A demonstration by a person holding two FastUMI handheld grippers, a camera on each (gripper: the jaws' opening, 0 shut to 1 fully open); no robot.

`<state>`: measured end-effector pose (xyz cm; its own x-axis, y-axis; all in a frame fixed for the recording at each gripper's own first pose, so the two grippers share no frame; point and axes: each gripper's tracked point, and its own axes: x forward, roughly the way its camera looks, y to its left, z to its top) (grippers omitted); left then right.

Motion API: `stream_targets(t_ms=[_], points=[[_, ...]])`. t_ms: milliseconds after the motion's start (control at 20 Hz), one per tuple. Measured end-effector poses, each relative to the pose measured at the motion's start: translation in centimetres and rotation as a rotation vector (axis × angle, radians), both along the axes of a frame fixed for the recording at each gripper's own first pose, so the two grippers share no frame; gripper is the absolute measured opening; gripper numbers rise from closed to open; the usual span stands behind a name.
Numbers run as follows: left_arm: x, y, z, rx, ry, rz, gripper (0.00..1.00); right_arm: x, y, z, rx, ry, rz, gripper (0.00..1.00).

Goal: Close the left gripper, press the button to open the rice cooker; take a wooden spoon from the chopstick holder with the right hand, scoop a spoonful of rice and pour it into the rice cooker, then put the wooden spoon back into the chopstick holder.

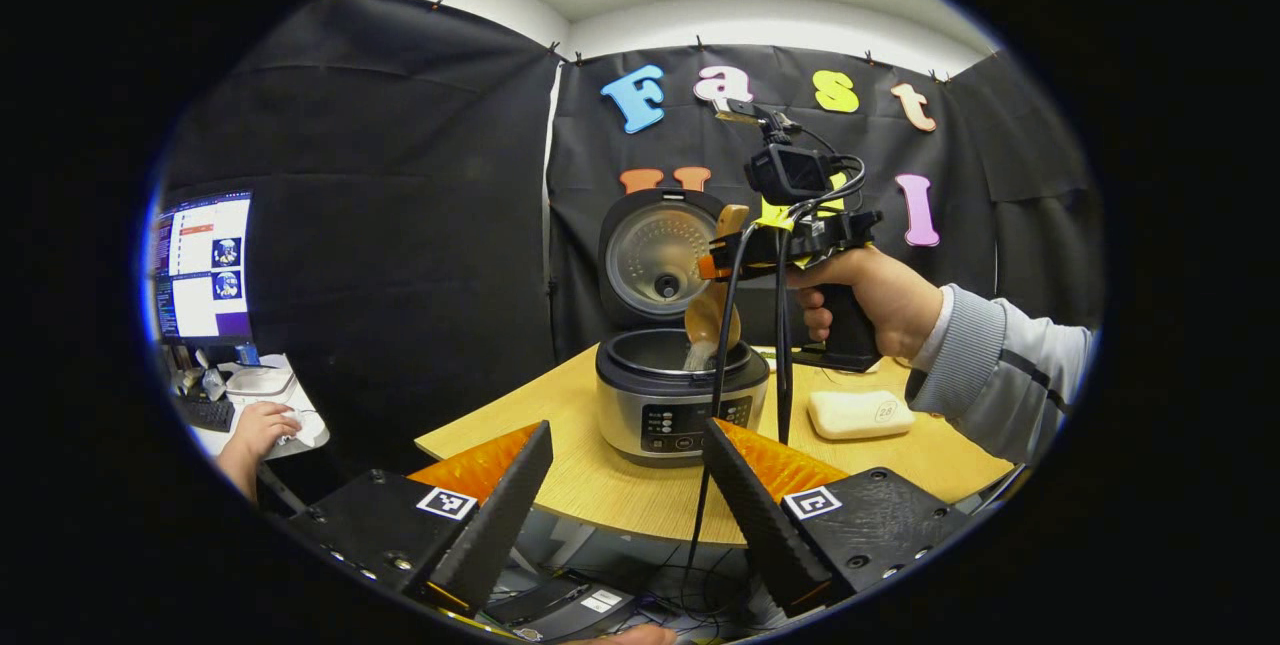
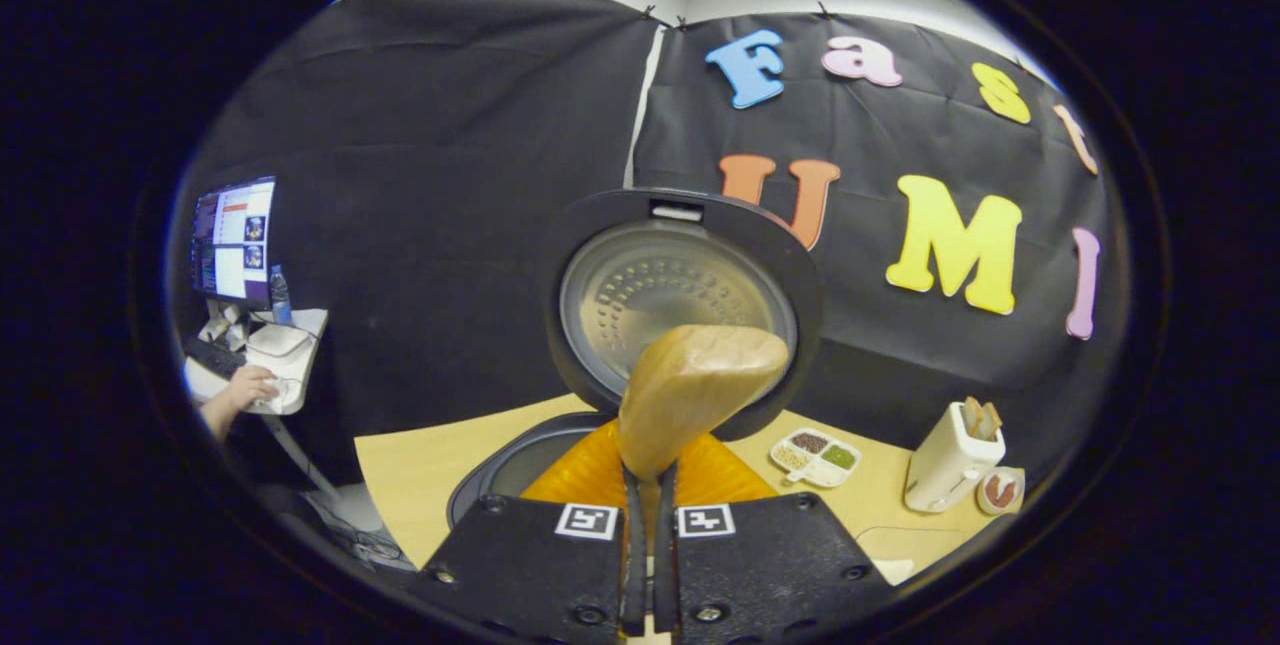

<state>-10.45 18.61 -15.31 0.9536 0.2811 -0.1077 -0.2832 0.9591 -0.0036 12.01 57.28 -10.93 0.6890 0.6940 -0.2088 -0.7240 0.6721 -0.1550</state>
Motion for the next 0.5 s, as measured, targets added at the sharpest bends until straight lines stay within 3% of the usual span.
stream_targets(t_ms=[500], points=[[0.5,-0.8,0.3,0.001,-0.001,-0.017,0.96,0.3,-4.1,2.1,0.052,0.018,-0.03,0.08]])
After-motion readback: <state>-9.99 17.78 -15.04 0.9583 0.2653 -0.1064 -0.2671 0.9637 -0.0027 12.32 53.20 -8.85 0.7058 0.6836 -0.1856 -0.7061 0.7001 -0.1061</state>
